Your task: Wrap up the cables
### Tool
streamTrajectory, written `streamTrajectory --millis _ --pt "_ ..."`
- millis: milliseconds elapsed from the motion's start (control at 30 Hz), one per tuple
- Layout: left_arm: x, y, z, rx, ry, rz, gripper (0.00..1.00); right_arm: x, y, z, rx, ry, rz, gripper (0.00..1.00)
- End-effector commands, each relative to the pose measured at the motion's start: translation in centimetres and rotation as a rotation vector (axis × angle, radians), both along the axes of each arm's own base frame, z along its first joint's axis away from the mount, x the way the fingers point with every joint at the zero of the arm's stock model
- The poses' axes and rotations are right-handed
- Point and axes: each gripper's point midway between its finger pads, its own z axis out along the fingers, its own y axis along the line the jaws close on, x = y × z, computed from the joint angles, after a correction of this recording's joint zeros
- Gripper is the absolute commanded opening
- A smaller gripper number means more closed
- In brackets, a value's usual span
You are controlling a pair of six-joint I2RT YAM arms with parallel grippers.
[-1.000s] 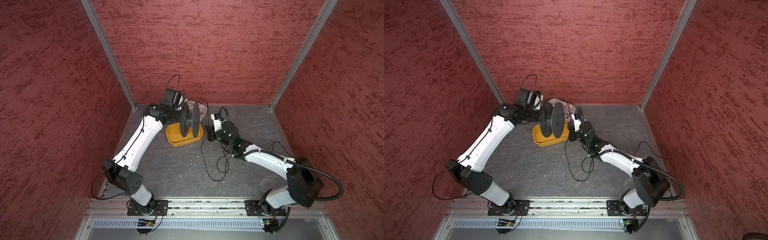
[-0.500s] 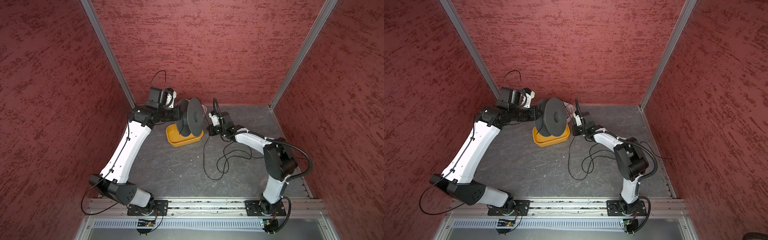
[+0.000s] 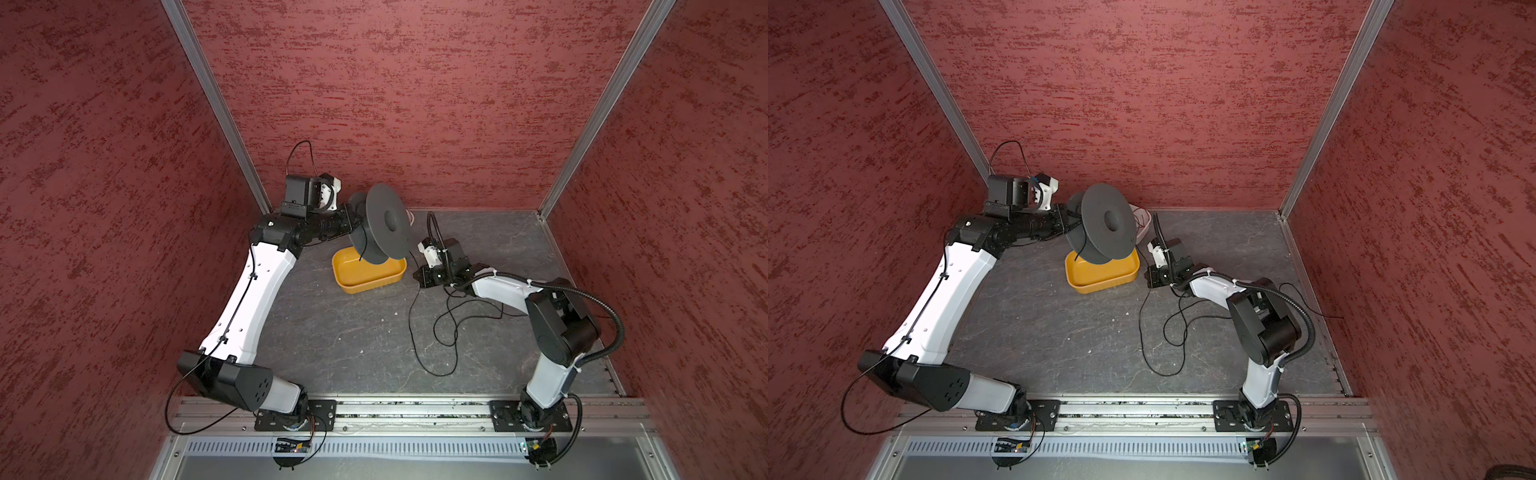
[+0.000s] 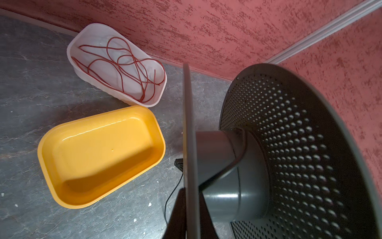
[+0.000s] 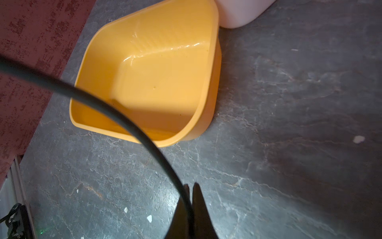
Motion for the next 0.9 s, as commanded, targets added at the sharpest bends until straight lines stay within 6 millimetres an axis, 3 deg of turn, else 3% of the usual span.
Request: streamTrajectory --millis 0,367,867 --pt "2.0 0.4 4.4 -0.129 -0.142 0.090 0.00 -0.4 1.5 3.2 0.031 -0.120 -0.005 0.00" --pt "5.9 1.0 3.5 -0.156 -0.199 0.309 0.00 -3.6 5.3 6.1 -0.033 -0.290 -0.007 0.00" --pt "7.4 0.5 1.2 0.134 -0.284 0.528 0.00 -6.8 10.7 12.0 -0.062 -0.452 0.089 0.00"
